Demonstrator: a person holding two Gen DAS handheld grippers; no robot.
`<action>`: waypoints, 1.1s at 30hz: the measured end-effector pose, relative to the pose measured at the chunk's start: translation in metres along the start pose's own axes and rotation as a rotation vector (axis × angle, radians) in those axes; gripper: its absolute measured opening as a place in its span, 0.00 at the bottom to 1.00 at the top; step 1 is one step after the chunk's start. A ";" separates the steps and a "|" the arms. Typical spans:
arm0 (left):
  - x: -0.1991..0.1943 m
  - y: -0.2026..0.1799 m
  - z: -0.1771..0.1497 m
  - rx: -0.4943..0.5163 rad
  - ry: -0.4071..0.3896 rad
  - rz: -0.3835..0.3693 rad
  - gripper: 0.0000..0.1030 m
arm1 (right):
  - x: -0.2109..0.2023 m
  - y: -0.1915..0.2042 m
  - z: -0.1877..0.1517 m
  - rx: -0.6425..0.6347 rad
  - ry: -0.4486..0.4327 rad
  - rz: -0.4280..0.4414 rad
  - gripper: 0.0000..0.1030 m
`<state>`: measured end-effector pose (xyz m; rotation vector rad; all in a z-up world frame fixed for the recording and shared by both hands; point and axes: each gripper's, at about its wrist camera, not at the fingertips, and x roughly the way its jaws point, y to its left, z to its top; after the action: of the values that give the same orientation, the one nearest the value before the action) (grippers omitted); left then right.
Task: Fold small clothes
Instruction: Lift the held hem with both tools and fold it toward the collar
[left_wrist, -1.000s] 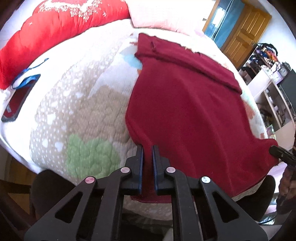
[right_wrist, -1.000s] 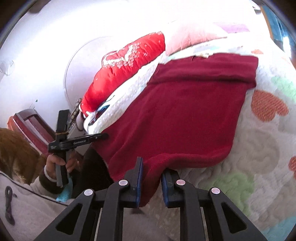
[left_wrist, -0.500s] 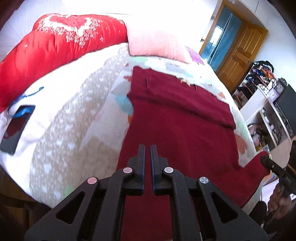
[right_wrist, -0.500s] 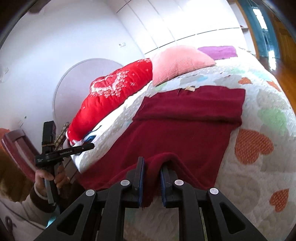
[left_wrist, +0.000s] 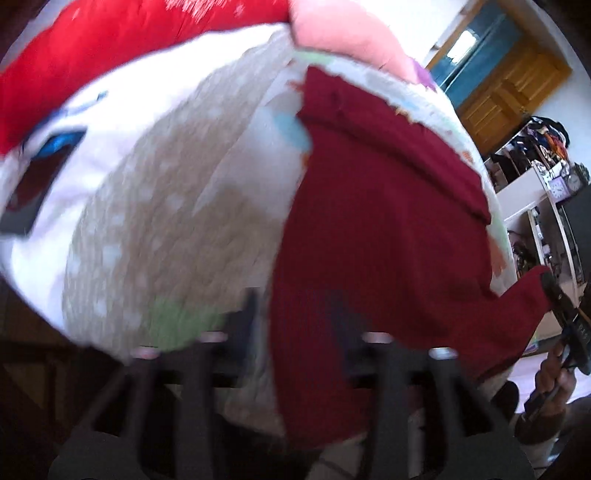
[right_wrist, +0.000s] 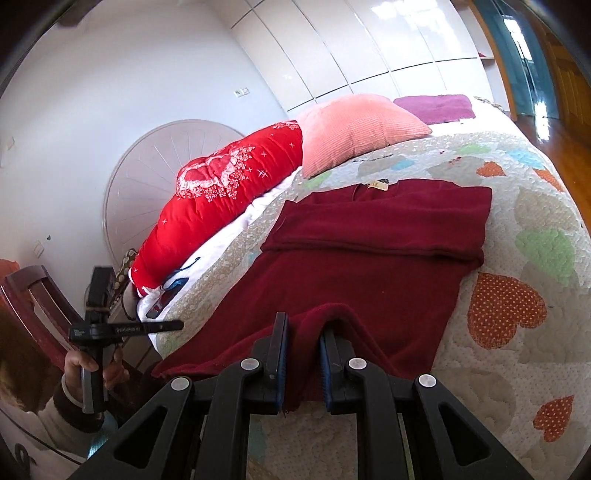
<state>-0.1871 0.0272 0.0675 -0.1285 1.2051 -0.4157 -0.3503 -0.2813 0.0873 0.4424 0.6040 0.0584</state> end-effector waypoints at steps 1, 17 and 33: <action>0.001 0.006 -0.006 -0.022 0.021 -0.024 0.56 | -0.001 0.000 0.000 0.002 -0.002 0.001 0.14; 0.016 -0.027 -0.011 -0.031 0.044 -0.196 0.08 | -0.006 -0.006 -0.001 0.024 -0.007 -0.006 0.14; 0.010 -0.070 0.133 -0.009 -0.235 -0.204 0.07 | 0.008 -0.039 0.065 0.050 -0.132 -0.152 0.14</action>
<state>-0.0783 -0.0572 0.1284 -0.3019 0.9653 -0.5574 -0.3104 -0.3405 0.1145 0.4438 0.5081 -0.1303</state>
